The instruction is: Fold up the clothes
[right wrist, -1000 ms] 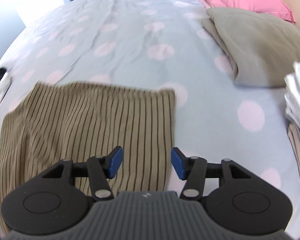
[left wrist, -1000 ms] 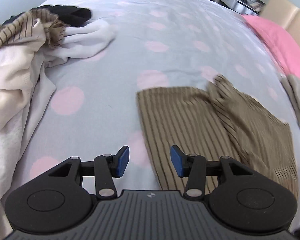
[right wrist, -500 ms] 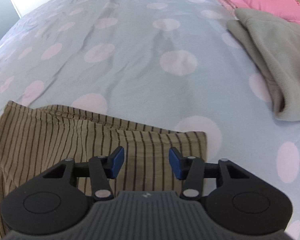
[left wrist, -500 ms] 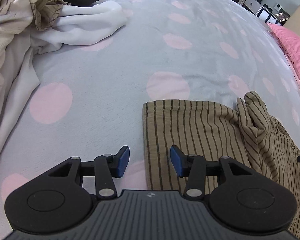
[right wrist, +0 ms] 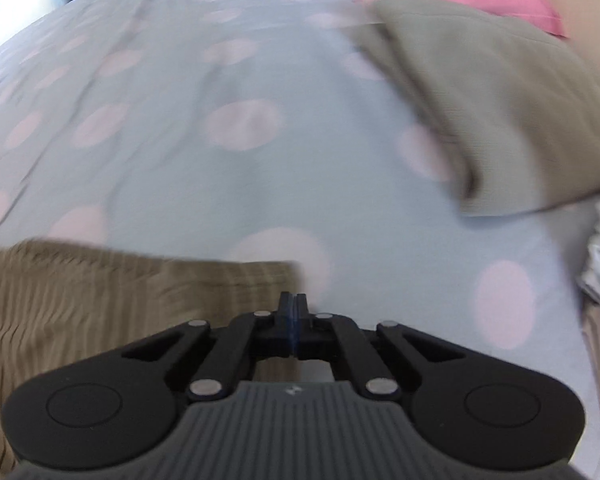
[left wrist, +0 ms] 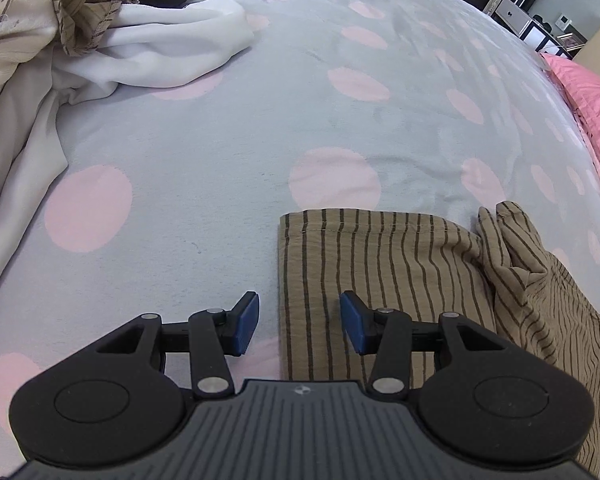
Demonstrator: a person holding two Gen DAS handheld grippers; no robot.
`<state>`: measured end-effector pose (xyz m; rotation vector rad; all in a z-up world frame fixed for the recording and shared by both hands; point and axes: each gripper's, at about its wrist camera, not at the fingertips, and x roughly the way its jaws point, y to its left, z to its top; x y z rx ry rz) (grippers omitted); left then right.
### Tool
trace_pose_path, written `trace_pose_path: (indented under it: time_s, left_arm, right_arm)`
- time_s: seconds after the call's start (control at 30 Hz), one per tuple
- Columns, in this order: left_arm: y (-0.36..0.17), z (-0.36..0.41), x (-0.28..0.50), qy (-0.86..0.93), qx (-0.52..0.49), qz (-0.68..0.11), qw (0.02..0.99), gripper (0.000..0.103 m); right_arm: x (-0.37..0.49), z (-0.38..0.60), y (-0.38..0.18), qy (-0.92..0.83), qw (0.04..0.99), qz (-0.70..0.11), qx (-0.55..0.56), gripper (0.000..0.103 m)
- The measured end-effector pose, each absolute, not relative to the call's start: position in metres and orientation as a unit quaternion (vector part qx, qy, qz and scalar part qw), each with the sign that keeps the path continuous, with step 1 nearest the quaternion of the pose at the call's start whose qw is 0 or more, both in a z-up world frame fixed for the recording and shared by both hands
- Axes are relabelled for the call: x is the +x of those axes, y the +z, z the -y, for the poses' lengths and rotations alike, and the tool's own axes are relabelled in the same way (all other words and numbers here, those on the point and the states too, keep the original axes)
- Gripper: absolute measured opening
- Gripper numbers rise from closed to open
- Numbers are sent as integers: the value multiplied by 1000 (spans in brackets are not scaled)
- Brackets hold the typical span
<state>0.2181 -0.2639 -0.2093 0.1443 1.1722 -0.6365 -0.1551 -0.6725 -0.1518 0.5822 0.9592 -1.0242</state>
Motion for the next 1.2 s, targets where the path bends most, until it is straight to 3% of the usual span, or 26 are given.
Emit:
trace_pose_path:
  time_s: [0.17, 0.27, 0.3, 0.37, 0.57, 0.6, 0.63, 0.67, 0.7, 0.73, 0.77, 1.2]
  left_arm:
    - [-212, 264, 218, -288, 74, -544, 785, 43]
    - [-214, 265, 218, -281, 77, -545, 786, 43]
    - [-214, 266, 218, -279, 77, -545, 787, 43]
    - [-214, 268, 217, -279, 79, -543, 788, 43]
    - [-214, 276, 214, -289, 95, -531, 791, 43]
    - [-214, 277, 213, -290, 96, -529, 792, 41]
    - [-214, 278, 213, -292, 98, -527, 792, 34]
    - [-213, 278, 213, -294, 99, -526, 792, 29]
    - [-213, 279, 213, -296, 101, -525, 792, 19]
    - [-212, 279, 212, -298, 104, -521, 793, 5]
    - [-211, 279, 212, -299, 106, -517, 795, 1]
    - [-199, 254, 226, -200, 142, -516, 821, 0]
  right_arm:
    - [-182, 687, -147, -457, 728, -409, 307, 1]
    - [-180, 683, -144, -420, 748, -387, 338, 25]
    - [-175, 681, -142, -411, 754, -384, 339, 45]
    - [-161, 674, -139, -397, 765, -382, 332, 48]
    - [-123, 657, -147, -363, 777, -410, 309, 45]
    - [-119, 656, -152, -361, 776, -420, 303, 37]
    - [-116, 655, -157, -360, 774, -428, 297, 15]
    - [-115, 655, -159, -360, 772, -434, 292, 3]
    - [-117, 655, -160, -364, 772, -434, 290, 1]
    - [-121, 657, -159, -371, 770, -430, 291, 0]
    - [-126, 660, -158, -381, 767, -425, 292, 0]
    - [-202, 711, -146, -504, 706, -386, 314, 0]
